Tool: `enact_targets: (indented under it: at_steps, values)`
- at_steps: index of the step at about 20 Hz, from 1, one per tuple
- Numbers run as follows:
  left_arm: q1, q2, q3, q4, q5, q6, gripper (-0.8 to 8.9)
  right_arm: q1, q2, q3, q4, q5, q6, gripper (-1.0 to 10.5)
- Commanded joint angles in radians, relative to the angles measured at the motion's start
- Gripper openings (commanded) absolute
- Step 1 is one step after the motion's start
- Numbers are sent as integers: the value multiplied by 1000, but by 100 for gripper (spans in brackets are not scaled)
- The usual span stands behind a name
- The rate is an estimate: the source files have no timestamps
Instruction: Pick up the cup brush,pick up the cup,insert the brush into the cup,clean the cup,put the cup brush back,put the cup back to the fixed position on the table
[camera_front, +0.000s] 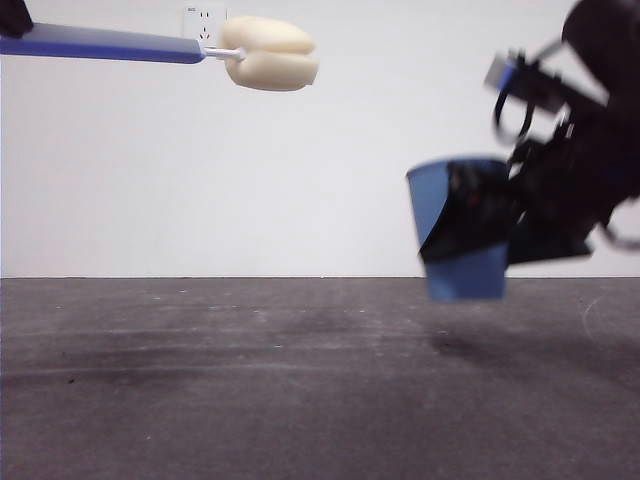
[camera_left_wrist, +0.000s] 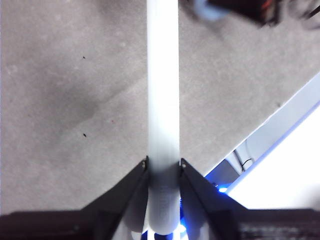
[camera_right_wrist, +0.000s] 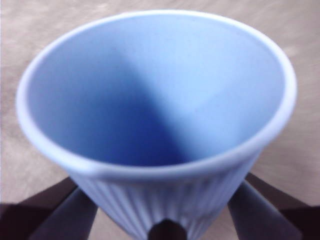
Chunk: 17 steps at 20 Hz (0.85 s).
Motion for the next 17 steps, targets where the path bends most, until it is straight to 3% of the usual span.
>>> enact_targets:
  at_steps: [1,5,10,13,17]
  values:
    - [2,2,-3,-10,6,76,-8,15,-112,69,-308,48,-104,-17]
    - [2,23,-3,-31,9,159,-8,47,-188,200,-658,182,-166,-17]
    - [1,64,-3,-80,8,286,-8,99,-188,330,-1000,364,-329,-17]
    - [-16,96,-3,-72,8,322,-8,132,-188,357,-1097,483,-439,-17]
    - [-87,154,-3,-75,3,362,-8,178,-188,357,-1131,579,-557,-17]
